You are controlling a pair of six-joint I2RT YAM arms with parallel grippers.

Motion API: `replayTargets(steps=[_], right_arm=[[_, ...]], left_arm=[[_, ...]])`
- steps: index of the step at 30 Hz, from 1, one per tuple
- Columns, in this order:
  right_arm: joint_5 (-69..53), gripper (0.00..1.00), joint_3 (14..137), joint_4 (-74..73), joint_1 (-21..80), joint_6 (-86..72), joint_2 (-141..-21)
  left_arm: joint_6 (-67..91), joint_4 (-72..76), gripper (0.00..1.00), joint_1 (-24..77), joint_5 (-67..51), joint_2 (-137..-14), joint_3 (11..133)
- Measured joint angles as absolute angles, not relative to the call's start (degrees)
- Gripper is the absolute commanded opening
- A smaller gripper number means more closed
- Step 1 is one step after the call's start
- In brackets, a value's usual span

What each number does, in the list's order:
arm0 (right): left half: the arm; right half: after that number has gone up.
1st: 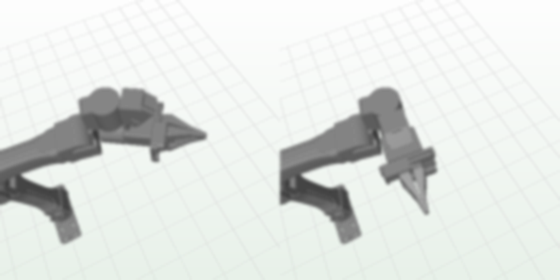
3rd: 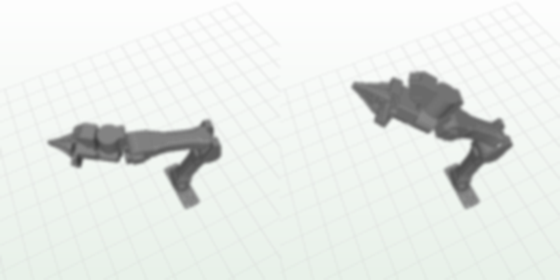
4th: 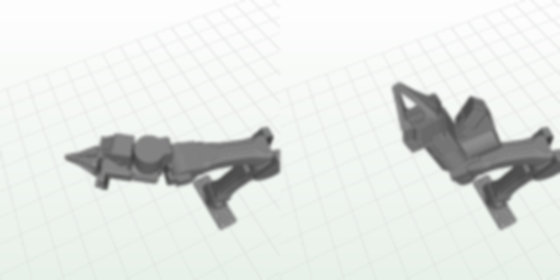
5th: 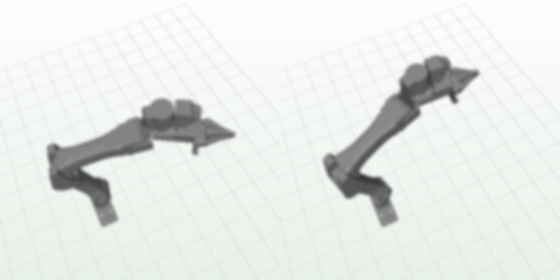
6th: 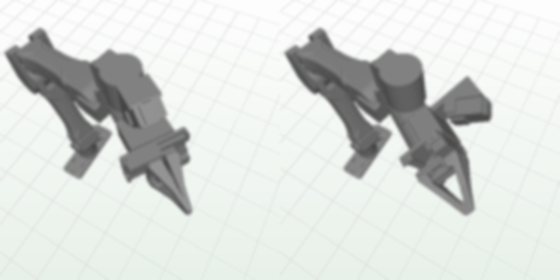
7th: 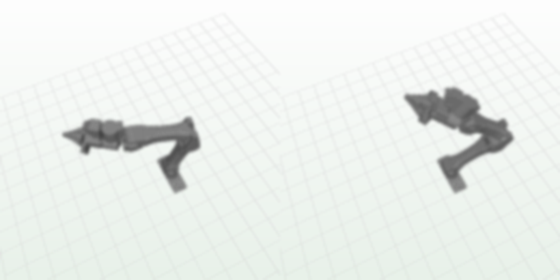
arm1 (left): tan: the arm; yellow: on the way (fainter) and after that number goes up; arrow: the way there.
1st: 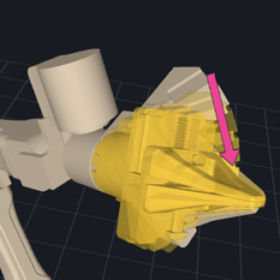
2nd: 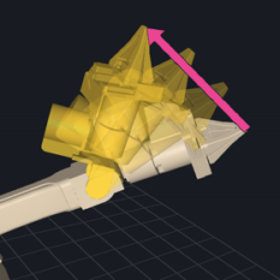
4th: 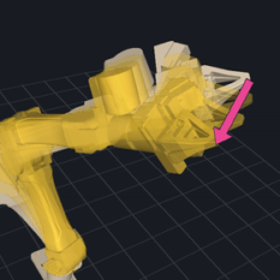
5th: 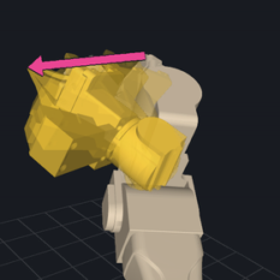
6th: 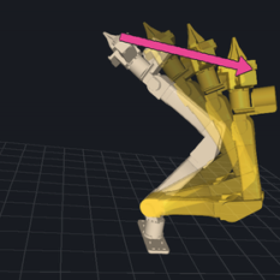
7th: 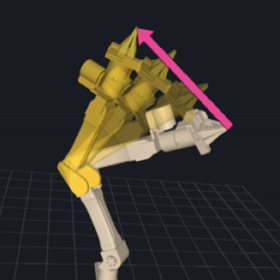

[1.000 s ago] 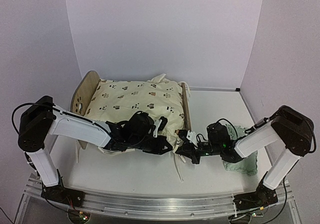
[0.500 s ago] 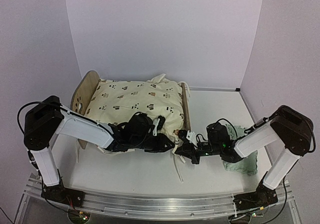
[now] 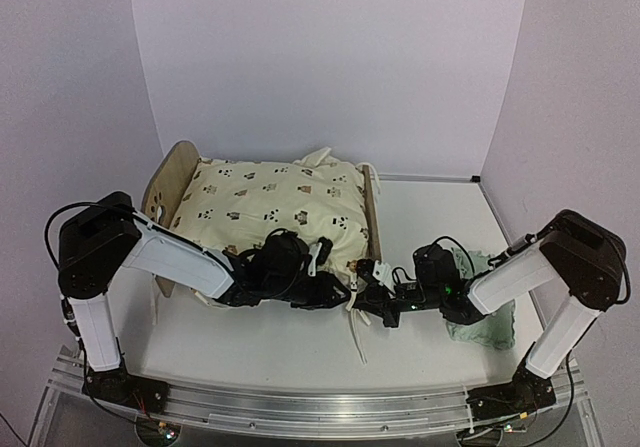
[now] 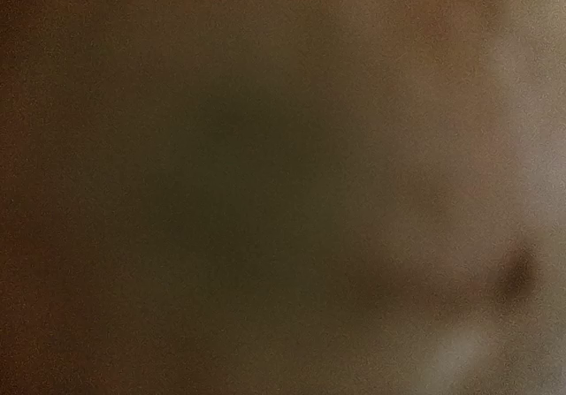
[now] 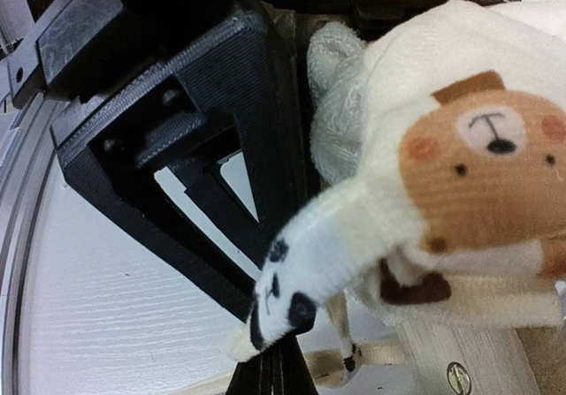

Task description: Set up the pet bed

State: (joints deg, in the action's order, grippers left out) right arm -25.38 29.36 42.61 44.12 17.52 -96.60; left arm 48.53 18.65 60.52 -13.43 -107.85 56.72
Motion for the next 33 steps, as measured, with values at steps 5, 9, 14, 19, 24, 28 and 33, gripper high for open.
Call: replayTargets(steps=[5, 9, 14, 19, 24, 28, 33], right_arm=[[-25.47, 0.00, 29.36, 42.46, 44.05, 17.54, -96.66], [-25.57, 0.00, 29.36, 42.24, 44.07, 17.54, -96.68], [-25.76, 0.00, 29.36, 42.26, 44.05, 17.52, -96.71], [-25.77, 0.00, 29.36, 42.28, 44.05, 17.52, -96.73], [-25.78, 0.02, 29.36, 42.26, 44.05, 17.50, -96.75], [-25.57, 0.16, 29.36, 42.24, 44.07, 16.91, -96.75], [-24.37, 0.33, 28.72, 42.11, 44.19, 15.85, -95.79]], left_arm=[[48.90, 19.31, 0.29, 60.40, -13.89, -108.46, 56.99], [49.50, 20.22, 0.23, 60.36, -14.06, -108.82, 57.06], [49.61, 20.64, 0.11, 60.31, -14.61, -109.08, 57.36], [49.87, 21.41, 0.00, 60.31, -15.17, -109.43, 57.43], [50.00, 21.76, 0.00, 60.31, -15.31, -109.56, 57.43], [50.49, 21.98, 0.00, 60.31, -15.28, -109.56, 57.42], [51.03, 22.77, 0.00, 60.31, -15.29, -109.56, 56.92]])
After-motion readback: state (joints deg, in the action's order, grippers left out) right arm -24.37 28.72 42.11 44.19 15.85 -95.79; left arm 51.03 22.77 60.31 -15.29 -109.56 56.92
